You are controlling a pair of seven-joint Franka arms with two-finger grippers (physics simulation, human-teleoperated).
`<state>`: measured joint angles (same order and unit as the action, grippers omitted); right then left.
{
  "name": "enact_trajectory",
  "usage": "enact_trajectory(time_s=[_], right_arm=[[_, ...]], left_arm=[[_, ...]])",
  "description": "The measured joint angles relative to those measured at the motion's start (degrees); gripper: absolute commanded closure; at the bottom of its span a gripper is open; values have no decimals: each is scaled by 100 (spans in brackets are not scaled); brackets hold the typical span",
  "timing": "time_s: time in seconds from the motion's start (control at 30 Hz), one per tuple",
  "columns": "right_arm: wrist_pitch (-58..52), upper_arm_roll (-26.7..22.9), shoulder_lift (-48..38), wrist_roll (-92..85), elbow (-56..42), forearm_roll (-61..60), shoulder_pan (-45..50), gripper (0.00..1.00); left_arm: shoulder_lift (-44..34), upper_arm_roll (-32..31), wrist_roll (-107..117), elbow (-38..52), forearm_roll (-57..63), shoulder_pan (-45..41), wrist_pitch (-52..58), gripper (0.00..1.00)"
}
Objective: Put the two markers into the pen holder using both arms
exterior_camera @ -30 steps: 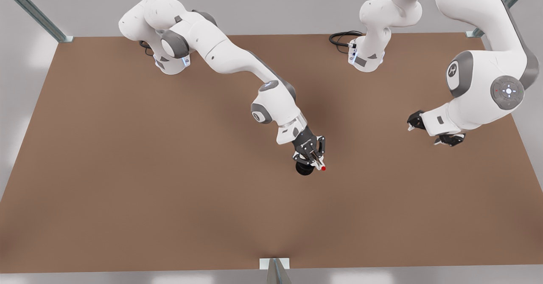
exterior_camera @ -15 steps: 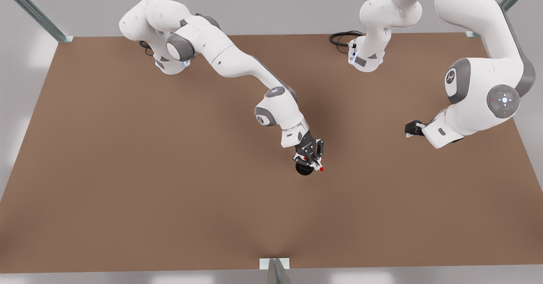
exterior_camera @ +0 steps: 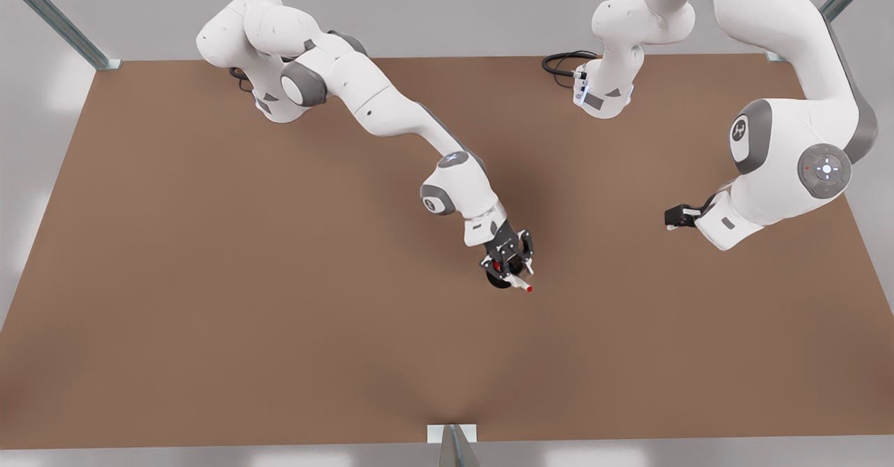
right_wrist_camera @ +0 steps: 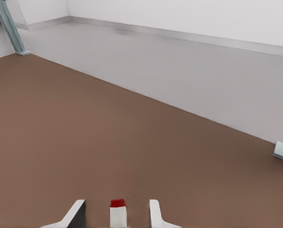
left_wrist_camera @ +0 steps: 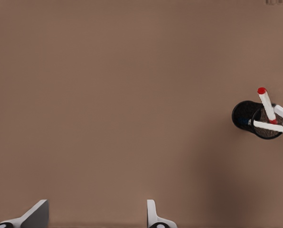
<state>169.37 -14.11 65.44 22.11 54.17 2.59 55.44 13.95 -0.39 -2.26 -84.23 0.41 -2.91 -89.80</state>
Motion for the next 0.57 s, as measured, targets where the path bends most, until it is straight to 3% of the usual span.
enact_trajectory(time_s=[0.13, 0.2, 0.33, 0.43, 0.47, 0.57], right_arm=[[-390, -6, -475, -3, 1, 0, -170, 0], [-1143, -80, -1366, -7, 90, 4, -651, 0], [-3667, 3, -3554, -180, 940, -341, -3058, 0], [-4899, 955, -5012, -451, 2708, -157, -4711, 0], [-5228, 1114, -5086, -531, 2868, -100, -4892, 0], [-6118, 1235, -4563, -747, 2019, -7, -4951, 0]], left_arm=[[0, 0, 115, 0, 0, -13, 2, 0], [0, 0, 152, 0, 0, -21, 3, 0], [-2, -35, 160, 30, 3, -46, 16, 0], [5, -43, 112, 42, 6, -58, 27, 0], [7, -42, 95, 43, 7, -55, 31, 0], [9, -42, 49, 44, 11, -60, 38, 0]])
